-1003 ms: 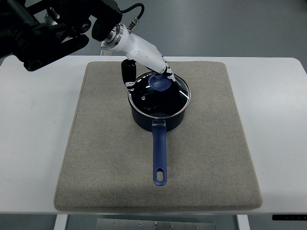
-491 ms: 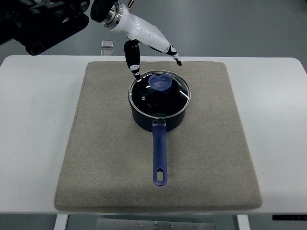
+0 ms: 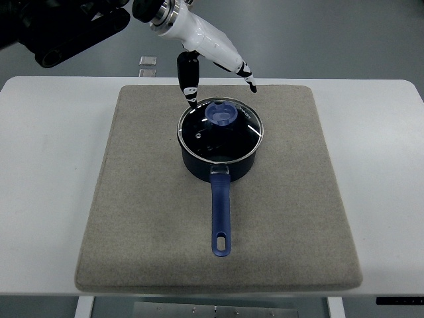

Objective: Open pot lid and place left with left hand

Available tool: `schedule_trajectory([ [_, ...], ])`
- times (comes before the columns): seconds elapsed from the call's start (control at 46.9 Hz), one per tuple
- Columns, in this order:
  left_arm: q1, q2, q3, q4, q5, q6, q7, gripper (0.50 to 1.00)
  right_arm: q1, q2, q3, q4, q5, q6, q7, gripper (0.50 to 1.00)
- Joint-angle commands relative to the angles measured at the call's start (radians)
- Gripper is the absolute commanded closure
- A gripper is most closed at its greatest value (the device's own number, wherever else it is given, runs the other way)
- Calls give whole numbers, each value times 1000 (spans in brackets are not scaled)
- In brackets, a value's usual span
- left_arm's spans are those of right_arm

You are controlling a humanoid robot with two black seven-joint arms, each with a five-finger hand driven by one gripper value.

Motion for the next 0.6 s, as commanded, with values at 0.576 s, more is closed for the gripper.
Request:
schedule_trajectory([
  [0.576,36,7,85,-40,0,0,0,510,0,0,0,0,0,0,-1,583],
])
